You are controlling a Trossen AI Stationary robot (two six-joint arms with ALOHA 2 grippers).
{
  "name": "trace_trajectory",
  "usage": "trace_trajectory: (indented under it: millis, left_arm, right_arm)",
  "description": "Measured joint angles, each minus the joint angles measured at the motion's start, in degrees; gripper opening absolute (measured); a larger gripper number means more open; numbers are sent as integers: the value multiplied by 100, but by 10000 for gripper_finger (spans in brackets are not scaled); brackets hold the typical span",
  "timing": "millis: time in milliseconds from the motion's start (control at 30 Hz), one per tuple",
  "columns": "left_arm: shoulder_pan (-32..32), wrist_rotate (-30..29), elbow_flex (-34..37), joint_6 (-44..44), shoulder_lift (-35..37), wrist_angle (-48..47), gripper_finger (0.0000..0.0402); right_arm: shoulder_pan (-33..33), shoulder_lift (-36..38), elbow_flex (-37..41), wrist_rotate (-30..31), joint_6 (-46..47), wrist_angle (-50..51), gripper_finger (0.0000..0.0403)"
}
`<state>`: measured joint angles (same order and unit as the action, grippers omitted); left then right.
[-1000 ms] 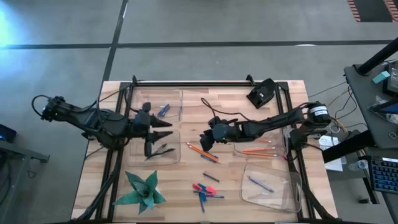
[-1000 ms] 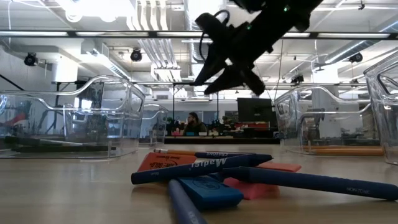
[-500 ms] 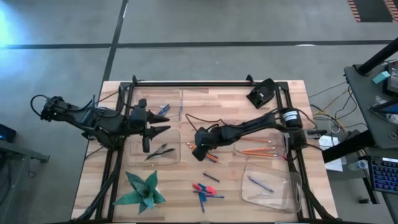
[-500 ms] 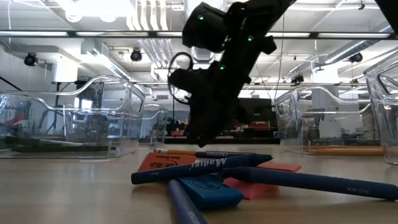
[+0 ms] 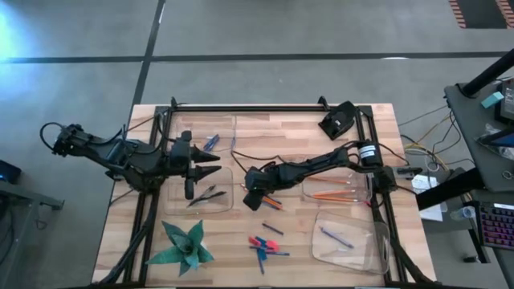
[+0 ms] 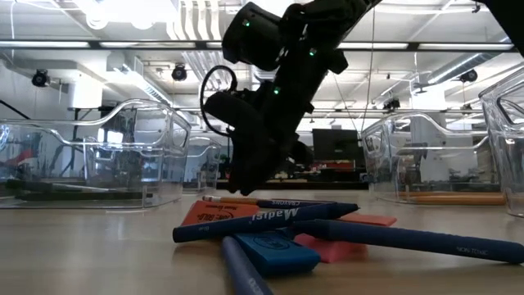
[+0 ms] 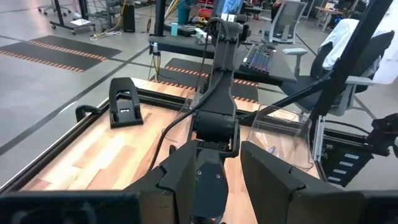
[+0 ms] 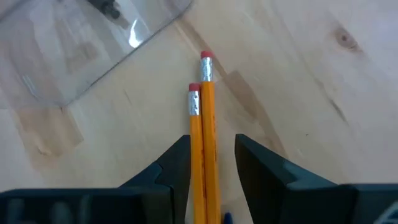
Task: Sort crayons/erasers/pens/pencils in bins
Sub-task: Put the orange pencil into the middle right transparent bin
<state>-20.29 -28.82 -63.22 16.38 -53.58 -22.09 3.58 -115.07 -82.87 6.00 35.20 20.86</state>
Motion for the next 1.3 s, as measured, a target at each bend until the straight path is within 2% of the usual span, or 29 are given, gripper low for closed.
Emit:
trace_trajectory:
  millis: [533, 667, 933, 1200, 1300]
  left_arm:
    - [4, 18, 6, -24, 2, -109, 114]
    - [4, 17, 23, -24, 2, -120, 114]
    - [4, 15, 66, -24, 4, -127, 114]
    - [4, 13, 74, -22, 4, -120, 114]
    - [4, 13, 74, -20, 4, -118, 114]
  right_arm:
    - [-11, -183, -9, 20, 36, 111, 107]
    - [-11, -186, -9, 26, -21, 153, 88]
    - [-6, -192, -5, 213, -212, 396, 17]
    - [-9, -163, -177, 100, -244, 584, 14]
    - [-9, -125, -363, 84, -328, 956, 13]
